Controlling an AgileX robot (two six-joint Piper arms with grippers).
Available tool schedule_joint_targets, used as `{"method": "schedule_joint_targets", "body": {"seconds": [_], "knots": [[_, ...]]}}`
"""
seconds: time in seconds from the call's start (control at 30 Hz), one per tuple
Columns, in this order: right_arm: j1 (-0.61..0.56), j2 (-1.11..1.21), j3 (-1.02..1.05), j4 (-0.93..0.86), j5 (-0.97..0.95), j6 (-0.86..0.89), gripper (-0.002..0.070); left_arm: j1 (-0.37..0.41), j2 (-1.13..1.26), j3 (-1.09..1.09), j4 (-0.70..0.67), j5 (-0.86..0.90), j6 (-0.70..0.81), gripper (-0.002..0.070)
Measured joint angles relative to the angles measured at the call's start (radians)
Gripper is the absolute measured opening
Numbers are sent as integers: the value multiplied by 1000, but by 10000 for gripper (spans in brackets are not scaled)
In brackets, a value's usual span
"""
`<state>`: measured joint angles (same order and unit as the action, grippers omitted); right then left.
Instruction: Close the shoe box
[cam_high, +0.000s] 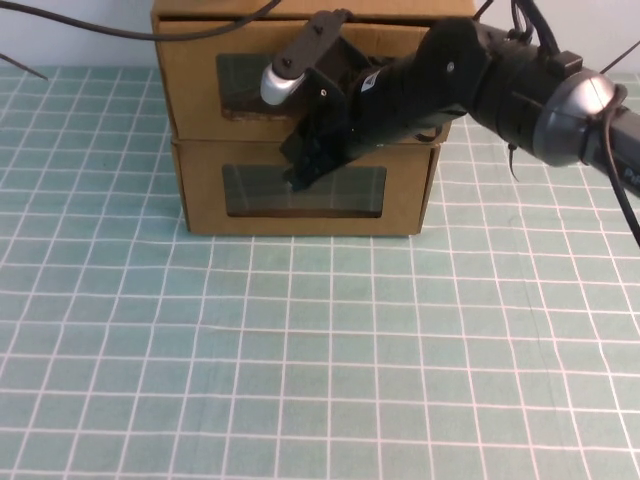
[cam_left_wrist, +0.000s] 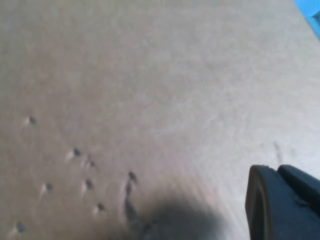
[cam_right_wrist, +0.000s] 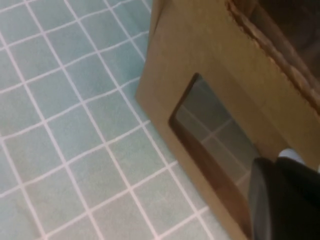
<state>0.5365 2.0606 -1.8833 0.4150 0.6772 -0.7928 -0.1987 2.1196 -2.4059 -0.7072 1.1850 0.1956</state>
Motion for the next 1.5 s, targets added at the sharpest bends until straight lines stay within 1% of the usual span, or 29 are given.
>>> {"method": "schedule_joint_targets", "body": {"seconds": [0.17,0.27,0.37,0.5,0.63,0.73,0.87,0.93,1.03,1.23,1.37,1.5], "knots": [[-7,-10,-4,0,79,-4,-14,0,0,-68,0,39,2,-3],[-12,-48,-4,34,182,-40,-14,0,-7,-115,0,64,8,-3],[-17,-124,-4,84,293,-55,-14,2,-47,-140,-18,75,27,-3],[-24,-279,-4,97,374,-33,-14,3,-144,-151,-46,76,61,-3],[-28,-439,-5,28,407,97,-14,3,-260,-157,-39,82,65,-3],[-28,-559,0,-86,435,246,-14,3,-347,-159,-1,85,65,-3],[-28,-745,83,-210,439,421,-14,3,-478,-126,51,89,63,-3],[-28,-840,164,-259,422,490,-14,3,-556,-67,77,89,63,-3],[-28,-1009,319,-338,354,604,-14,3,-711,88,104,89,80,-3],[-28,-1440,745,-445,99,810,-14,3,-1032,565,171,89,119,-3],[-28,-1671,1019,-507,-40,901,-14,3,-1267,900,218,-15,125,-3],[-28,-1800,1229,-534,-63,963,-14,3,-1474,1206,261,-178,121,-3]]}}
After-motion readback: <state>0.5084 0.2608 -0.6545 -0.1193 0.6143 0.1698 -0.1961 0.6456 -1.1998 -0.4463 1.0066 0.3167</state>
